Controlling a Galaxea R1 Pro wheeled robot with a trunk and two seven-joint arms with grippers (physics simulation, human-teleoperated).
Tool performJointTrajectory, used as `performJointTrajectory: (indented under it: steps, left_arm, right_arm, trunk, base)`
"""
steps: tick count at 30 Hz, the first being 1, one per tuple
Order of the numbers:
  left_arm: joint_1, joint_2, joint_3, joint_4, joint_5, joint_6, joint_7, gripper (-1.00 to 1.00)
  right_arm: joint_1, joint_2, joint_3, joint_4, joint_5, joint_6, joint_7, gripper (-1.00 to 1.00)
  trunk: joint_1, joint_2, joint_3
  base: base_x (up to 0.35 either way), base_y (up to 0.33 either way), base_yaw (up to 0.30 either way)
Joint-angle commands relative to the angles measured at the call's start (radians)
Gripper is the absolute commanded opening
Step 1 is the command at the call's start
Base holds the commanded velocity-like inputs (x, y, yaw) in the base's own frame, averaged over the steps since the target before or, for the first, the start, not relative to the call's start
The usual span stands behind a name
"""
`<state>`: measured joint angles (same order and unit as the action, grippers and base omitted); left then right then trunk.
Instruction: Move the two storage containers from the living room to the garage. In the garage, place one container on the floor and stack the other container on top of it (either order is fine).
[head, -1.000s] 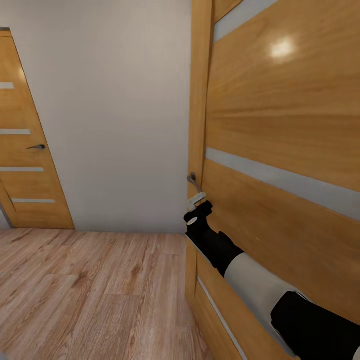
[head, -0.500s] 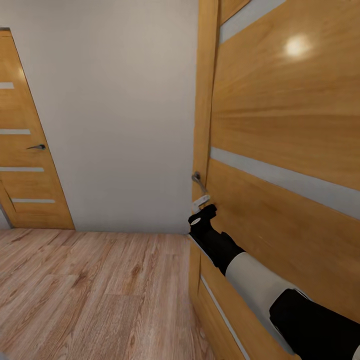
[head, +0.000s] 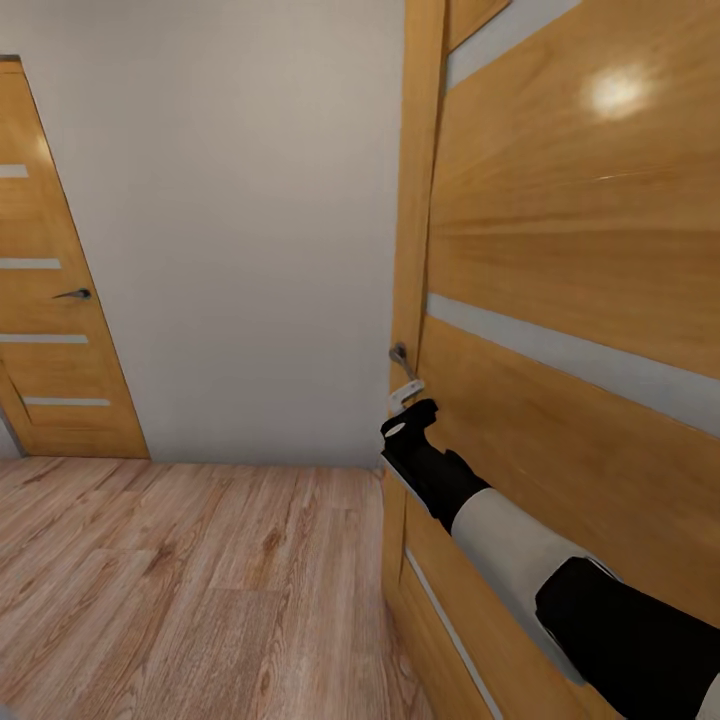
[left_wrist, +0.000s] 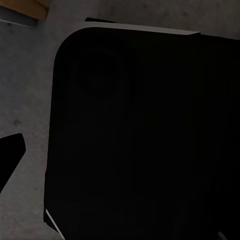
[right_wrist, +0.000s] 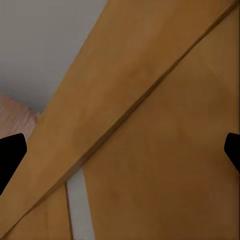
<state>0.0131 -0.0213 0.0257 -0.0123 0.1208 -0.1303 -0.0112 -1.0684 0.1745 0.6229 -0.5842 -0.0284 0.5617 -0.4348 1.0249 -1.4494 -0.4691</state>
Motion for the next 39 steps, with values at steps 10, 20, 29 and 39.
performJointTrajectory:
  steps: [10, 20, 29, 39]
  left_arm:
    - [0.001, 0.0, 0.002, -0.001, 0.008, -0.002, -0.001, 1.0]
    - [0.001, 0.0, 0.002, -0.001, 0.008, -0.002, -0.001, 1.0]
    - [0.001, 0.0, 0.002, -0.001, 0.008, -0.002, -0.001, 1.0]
    - [0.001, 0.0, 0.002, -0.001, 0.008, -0.002, -0.001, 1.0]
  right_arm:
    - [-0.089, 0.0, 0.003, 0.153, 0.007, -0.052, -0.01, 1.0]
    - [-0.123, -0.002, 0.003, 0.192, 0.007, -0.067, -0.011, 1.0]
    - [-0.16, -0.002, 0.003, 0.222, 0.006, -0.066, -0.013, 1.0]
    - [-0.197, -0.055, -0.003, 0.23, 0.004, -0.059, -0.027, 1.0]
  trunk:
    - [0.0, 0.0, -0.001]
    - [0.0, 0.0, -0.001]
    - [0.0, 0.0, -0.001]
    - [0.0, 0.0, -0.001]
  base:
    - [0.0, 0.0, 0.0]
    - [0.0, 0.0, 0.0]
    - [0.0, 0.0, 0.0]
    - [0.0, 0.0, 0.0]
